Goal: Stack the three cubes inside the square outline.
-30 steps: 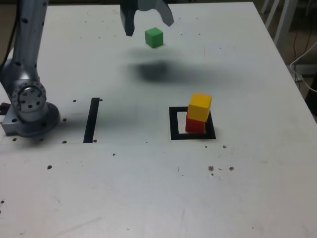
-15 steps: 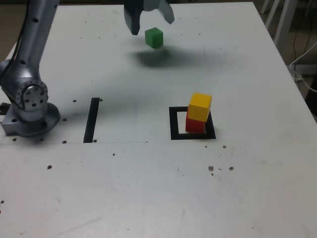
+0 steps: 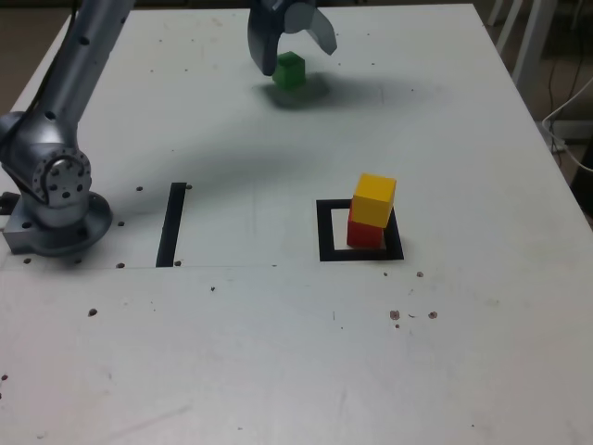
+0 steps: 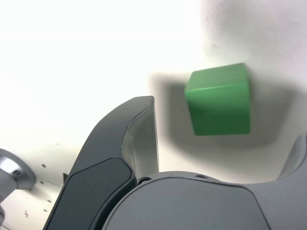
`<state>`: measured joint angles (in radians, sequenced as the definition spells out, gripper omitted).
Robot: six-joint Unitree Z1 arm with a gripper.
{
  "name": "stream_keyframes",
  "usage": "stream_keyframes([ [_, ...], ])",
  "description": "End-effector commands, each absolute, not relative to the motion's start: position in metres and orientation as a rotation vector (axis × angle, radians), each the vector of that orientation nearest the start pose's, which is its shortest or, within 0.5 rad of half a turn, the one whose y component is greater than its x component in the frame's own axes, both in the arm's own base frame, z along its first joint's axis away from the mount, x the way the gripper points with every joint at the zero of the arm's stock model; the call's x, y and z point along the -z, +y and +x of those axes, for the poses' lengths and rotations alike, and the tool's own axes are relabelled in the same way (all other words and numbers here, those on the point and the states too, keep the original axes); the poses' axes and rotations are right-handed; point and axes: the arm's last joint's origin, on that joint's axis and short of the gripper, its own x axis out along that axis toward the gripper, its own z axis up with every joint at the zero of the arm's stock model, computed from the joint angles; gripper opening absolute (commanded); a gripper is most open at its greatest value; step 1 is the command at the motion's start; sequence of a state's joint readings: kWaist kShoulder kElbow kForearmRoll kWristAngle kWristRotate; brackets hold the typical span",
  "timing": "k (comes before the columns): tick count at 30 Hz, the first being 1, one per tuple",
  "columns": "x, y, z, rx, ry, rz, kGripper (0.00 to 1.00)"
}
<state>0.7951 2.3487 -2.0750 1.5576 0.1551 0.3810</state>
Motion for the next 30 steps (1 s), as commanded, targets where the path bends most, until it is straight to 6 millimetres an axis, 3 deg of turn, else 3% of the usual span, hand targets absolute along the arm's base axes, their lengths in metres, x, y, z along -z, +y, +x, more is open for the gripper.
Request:
stream_keyframes([
  [1, -0.229, 0.324, 0.3, -0.293, 1.867, -0.355, 0.99],
  [10, -0.215, 0.342, 0.29, -0.247, 1.855, -0.417, 0.95],
  [16, -0.211, 0.349, 0.284, -0.215, 1.849, -0.438, 0.84],
  [30, -0.204, 0.347, 0.289, -0.176, 1.853, -0.423, 0.32],
])
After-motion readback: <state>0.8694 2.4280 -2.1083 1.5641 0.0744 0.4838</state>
